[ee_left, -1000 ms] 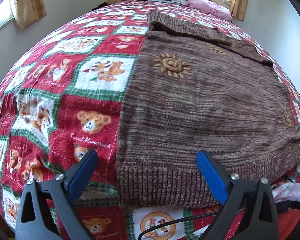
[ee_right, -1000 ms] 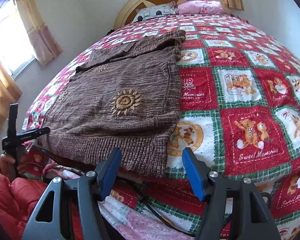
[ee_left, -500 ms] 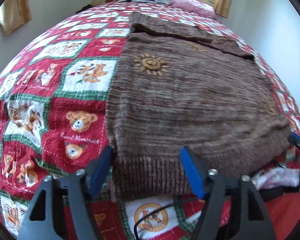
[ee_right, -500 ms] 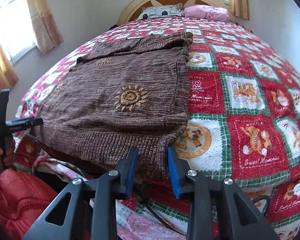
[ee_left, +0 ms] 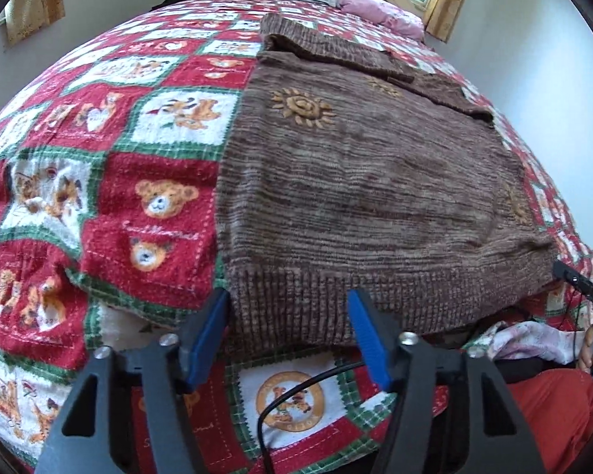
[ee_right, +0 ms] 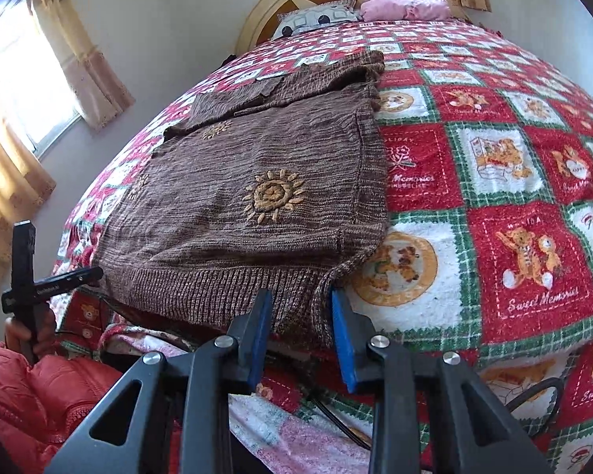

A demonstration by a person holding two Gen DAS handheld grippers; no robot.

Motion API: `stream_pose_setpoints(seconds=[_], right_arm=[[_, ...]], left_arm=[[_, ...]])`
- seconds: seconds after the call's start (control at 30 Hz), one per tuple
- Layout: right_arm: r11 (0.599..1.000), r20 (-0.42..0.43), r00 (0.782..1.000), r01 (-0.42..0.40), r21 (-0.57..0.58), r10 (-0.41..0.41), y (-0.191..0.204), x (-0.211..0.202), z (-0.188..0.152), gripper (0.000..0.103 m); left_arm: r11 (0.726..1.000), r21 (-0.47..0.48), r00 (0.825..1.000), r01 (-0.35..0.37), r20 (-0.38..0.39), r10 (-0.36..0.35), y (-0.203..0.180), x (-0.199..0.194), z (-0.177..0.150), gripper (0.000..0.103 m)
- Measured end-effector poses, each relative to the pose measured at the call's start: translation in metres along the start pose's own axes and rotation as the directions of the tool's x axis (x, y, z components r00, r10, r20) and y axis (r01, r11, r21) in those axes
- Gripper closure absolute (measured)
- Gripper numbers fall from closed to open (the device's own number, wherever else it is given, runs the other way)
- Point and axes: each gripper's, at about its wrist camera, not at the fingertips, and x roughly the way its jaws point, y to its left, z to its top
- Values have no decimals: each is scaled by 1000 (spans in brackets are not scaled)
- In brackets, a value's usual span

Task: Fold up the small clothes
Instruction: 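Grasp the ribbed hem with both tools and fold it up toward the collar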

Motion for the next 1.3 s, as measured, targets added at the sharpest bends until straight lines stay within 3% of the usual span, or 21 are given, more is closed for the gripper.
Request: stream_pose_setpoints(seconds=[0.03,0.1,0.13,0.17,0.2,0.37,0.5,0.67,0.77,0.9,1.1,1.2,1.27,1.3], right_arm=[[1000,-2,1000,12,-9,-12,0,0,0,72],[999,-3,999,44,-30,-44,0,1,1,86],[999,-8,999,37,-26,-37,-1,0,1,86],[1000,-12,1000,13,-6,-13,-3,-1,2,91],[1000,-13,1000,-10,9,10,-6,-2,4,95],[990,12,991,-134,46,134,-3,-16,12,97],[963,71,967,-249,104,243,-6,-30,30,97],[943,153,950,-296,153,273,-18,-27,68,98],[933,185,949,-292,210,255,-32,-12,88,98],[933,200,964,-226,279,174,-55,17,108,98],[930,157,986,-103,354,49,-83,59,114,98],[920,189,980,-137,367,70,-87,55,111,98],[922,224,972,-144,360,65,-86,43,111,97],[922,235,970,-146,358,62,-85,37,110,97]], left_arm=[[1000,2,1000,-13,-1,13,0,-1,-1,51],[1000,0,1000,-27,-4,27,2,-2,0,57],[1000,-3,1000,-27,-1,27,4,-3,0,69],[1000,-6,1000,-23,3,23,5,-5,1,90],[1000,-10,1000,6,0,-6,7,-7,3,94],[999,-14,999,47,8,-47,6,-17,10,94],[988,-69,990,140,34,-138,10,-28,26,94],[977,-107,982,185,61,-179,4,-22,67,94],[984,-107,988,145,72,-138,1,-9,91,94],[984,-128,992,121,63,-114,0,19,124,94],[993,-109,998,34,52,-28,1,45,154,93],[996,-71,998,46,50,-42,9,39,159,83],[996,-58,993,73,93,-67,19,26,159,48],[996,-48,990,77,120,-70,22,19,158,39]])
